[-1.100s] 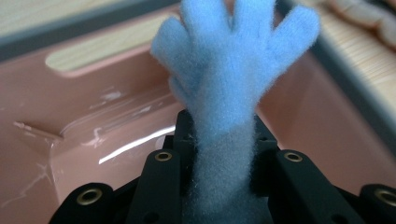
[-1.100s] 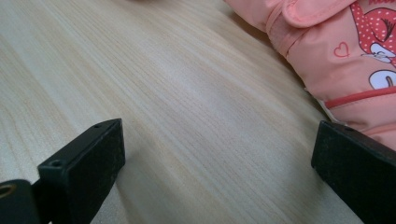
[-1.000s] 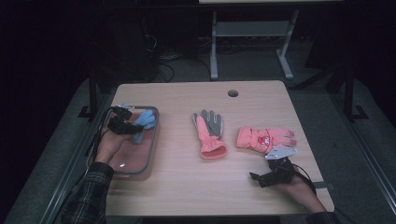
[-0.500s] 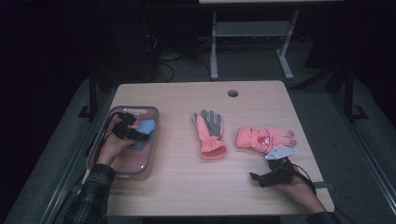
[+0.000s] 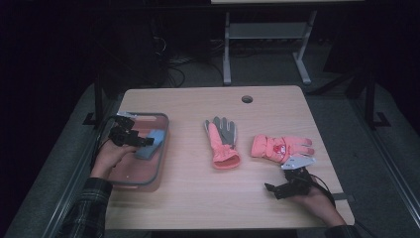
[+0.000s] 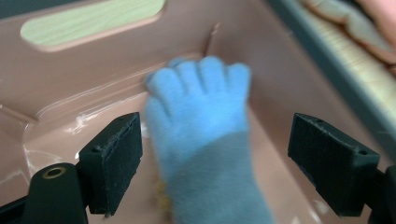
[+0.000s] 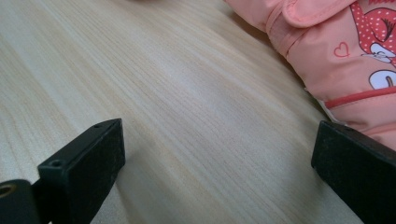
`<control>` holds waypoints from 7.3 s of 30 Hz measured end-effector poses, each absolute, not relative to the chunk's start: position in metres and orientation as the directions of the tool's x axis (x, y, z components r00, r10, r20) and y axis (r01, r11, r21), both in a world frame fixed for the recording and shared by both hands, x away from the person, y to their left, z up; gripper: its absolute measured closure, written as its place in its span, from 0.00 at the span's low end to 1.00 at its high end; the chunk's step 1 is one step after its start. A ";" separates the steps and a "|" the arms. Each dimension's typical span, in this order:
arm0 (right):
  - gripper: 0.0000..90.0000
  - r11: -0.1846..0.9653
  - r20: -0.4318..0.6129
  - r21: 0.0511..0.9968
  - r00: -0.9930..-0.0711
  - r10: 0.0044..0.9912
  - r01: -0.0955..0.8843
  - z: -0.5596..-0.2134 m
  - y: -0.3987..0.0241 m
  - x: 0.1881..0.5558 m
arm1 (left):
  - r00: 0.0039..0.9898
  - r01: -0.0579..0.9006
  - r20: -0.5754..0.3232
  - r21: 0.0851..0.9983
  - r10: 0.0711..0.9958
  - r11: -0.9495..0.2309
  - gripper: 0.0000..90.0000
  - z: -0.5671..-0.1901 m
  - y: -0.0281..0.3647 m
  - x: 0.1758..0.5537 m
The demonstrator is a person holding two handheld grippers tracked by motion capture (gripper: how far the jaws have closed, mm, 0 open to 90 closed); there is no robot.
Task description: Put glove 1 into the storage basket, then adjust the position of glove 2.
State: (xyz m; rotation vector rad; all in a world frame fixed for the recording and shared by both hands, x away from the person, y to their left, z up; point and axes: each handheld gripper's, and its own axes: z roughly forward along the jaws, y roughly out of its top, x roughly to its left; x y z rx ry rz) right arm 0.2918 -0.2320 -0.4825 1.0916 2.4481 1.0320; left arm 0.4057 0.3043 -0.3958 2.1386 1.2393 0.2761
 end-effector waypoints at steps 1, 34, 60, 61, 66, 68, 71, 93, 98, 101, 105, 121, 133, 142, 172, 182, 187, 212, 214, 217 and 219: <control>0.02 0.464 0.040 0.703 -0.682 0.731 0.539 -0.483 -0.232 0.292 | 0.538 0.696 -0.134 0.628 0.832 -0.348 0.19 -0.394 0.303 0.404; 0.02 0.465 0.038 0.704 -0.683 0.730 0.537 -0.483 -0.232 0.292 | 0.786 0.511 -0.169 0.719 0.595 -0.471 0.79 -0.358 0.160 0.359; 0.02 0.467 0.041 0.705 -0.688 0.724 0.534 -0.483 -0.232 0.292 | 0.802 0.498 -0.120 0.676 0.585 -0.543 0.99 -0.422 0.077 0.391; 0.02 0.467 0.040 0.705 -0.688 0.724 0.533 -0.483 -0.232 0.292 | 0.802 0.497 -0.117 0.674 0.585 -0.547 0.99 -0.424 0.077 0.392; 0.02 0.468 0.040 0.705 -0.689 0.724 0.533 -0.483 -0.232 0.292 | 0.808 0.500 -0.130 0.668 0.575 -0.552 0.99 -0.430 0.074 0.395; 0.02 0.469 0.040 0.704 -0.689 0.723 0.533 -0.483 -0.232 0.292 | 0.816 0.494 -0.126 0.658 0.564 -0.568 0.99 -0.431 0.073 0.394; 0.02 0.469 0.040 0.704 -0.689 0.723 0.533 -0.483 -0.232 0.292 | 0.823 0.494 -0.141 0.657 0.551 -0.569 0.99 -0.431 0.071 0.390; 0.02 0.471 0.040 0.703 -0.690 0.722 0.533 -0.483 -0.231 0.291 | 0.908 0.398 -0.188 0.673 0.375 -0.623 0.99 -0.432 0.019 0.327; 0.02 0.471 0.039 0.704 -0.691 0.721 0.531 -0.483 -0.231 0.291 | 0.917 0.383 -0.193 0.673 0.350 -0.632 0.99 -0.432 0.010 0.321; 0.02 0.472 0.039 0.704 -0.692 0.721 0.531 -0.483 -0.231 0.291 | 0.920 0.375 -0.191 0.679 0.341 -0.631 0.99 -0.432 0.009 0.320; 0.02 0.472 0.039 0.704 -0.693 0.720 0.531 -0.483 -0.231 0.291 | 0.916 0.376 -0.177 0.692 0.360 -0.616 0.99 -0.423 0.017 0.327; 0.02 0.473 0.038 0.704 -0.694 0.719 0.529 -0.483 -0.231 0.291 | 0.874 0.426 -0.109 0.641 0.474 -0.638 0.99 -0.427 0.057 0.357; 0.02 0.473 0.039 0.704 -0.694 0.719 0.530 -0.483 -0.231 0.291 | 0.882 0.400 -0.114 0.696 0.457 -0.597 0.98 -0.408 0.078 0.334; 0.02 0.474 0.038 0.704 -0.694 0.719 0.530 -0.483 -0.231 0.291 | 0.868 0.417 -0.107 0.688 0.485 -0.594 0.87 -0.419 0.120 0.305; 1.00 0.408 0.059 0.637 -0.569 0.820 0.654 -0.462 -0.264 0.308 | 0.859 0.362 -0.005 0.714 0.512 -0.599 0.14 -0.476 0.161 0.272; 1.00 0.372 -0.009 0.649 -0.482 0.876 0.664 -0.462 -0.286 0.347 | 0.860 0.360 -0.006 0.717 0.510 -0.597 0.14 -0.477 0.160 0.273; 1.00 0.353 -0.022 0.654 -0.450 0.893 0.669 -0.465 -0.291 0.372 | 0.859 0.361 -0.006 0.717 0.512 -0.596 0.14 -0.477 0.160 0.274; 0.99 0.383 0.073 0.733 -0.626 0.777 0.562 -0.438 -0.197 0.402 | 0.865 0.353 -0.004 0.716 0.501 -0.603 0.14 -0.476 0.158 0.278; 0.99 0.391 0.071 0.722 -0.624 0.778 0.570 -0.438 -0.198 0.398 | 0.865 0.354 -0.005 0.716 0.502 -0.602 0.14 -0.476 0.158 0.277; 0.99 0.384 0.074 0.723 -0.617 0.783 0.574 -0.435 -0.209 0.389 | 0.864 0.355 -0.007 0.717 0.503 -0.600 0.14 -0.477 0.158 0.277; 0.99 0.373 0.088 0.724 -0.613 0.785 0.581 -0.435 -0.216 0.382 | 0.864 0.355 -0.007 0.717 0.503 -0.599 0.14 -0.477 0.158 0.277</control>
